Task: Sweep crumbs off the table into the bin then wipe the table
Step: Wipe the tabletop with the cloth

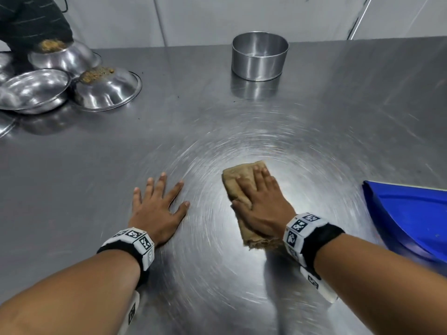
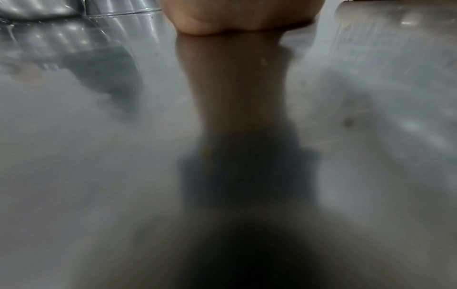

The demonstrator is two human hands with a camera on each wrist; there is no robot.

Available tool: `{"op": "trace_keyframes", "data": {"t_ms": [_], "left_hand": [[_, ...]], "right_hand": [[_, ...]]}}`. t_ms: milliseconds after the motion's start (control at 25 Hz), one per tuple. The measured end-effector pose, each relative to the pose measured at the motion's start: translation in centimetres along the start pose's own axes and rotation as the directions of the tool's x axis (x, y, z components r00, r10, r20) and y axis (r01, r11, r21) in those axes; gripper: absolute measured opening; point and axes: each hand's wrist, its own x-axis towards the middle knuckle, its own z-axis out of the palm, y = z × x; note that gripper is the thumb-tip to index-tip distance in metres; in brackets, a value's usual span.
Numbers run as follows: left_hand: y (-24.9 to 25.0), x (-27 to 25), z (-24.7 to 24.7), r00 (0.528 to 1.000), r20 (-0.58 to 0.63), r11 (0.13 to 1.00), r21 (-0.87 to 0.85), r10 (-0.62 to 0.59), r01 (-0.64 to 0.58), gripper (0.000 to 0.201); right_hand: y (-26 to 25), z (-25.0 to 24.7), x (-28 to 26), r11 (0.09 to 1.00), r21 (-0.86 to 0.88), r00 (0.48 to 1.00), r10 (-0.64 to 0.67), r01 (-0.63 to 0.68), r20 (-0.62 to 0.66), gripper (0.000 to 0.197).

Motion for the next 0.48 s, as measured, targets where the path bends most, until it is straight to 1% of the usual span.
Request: {"op": "trace_keyframes", "data": {"t_ms": [160, 280, 400, 480], "left_hand": [[0.1, -0.1, 0.0, 1.000, 0.005, 1.000, -0.001, 0.008, -0.008, 0.070], [0.4, -0.2, -0.2, 1.000, 0.025, 1.000, -0.003, 0.000, 0.000, 0.064], [0.7, -1.1, -0.6, 0.999, 0.048, 1.000, 0.000, -0.008, 0.008, 0.064], [1.2, -2.2, -0.7, 0.998, 0.058, 1.000, -0.010, 0.007, -0.006, 0.064]], "right_hand": [[-2.3, 1.8, -4.2, 0.996, -0.021, 0.997, -0.081, 0.081, 0.010, 0.069], [-3.1, 2.6, -8.0, 0.991, -0.049, 0.992, -0.122, 0.122, 0.008, 0.068], [-2.1, 3.2, -12.0, 0.990, -0.063, 0.992, -0.124, 0.124, 0.012, 0.067], [-0.9, 3.2, -14.4, 0.994, -0.062, 0.996, -0.086, 0.086, 0.006, 0.067]]}}
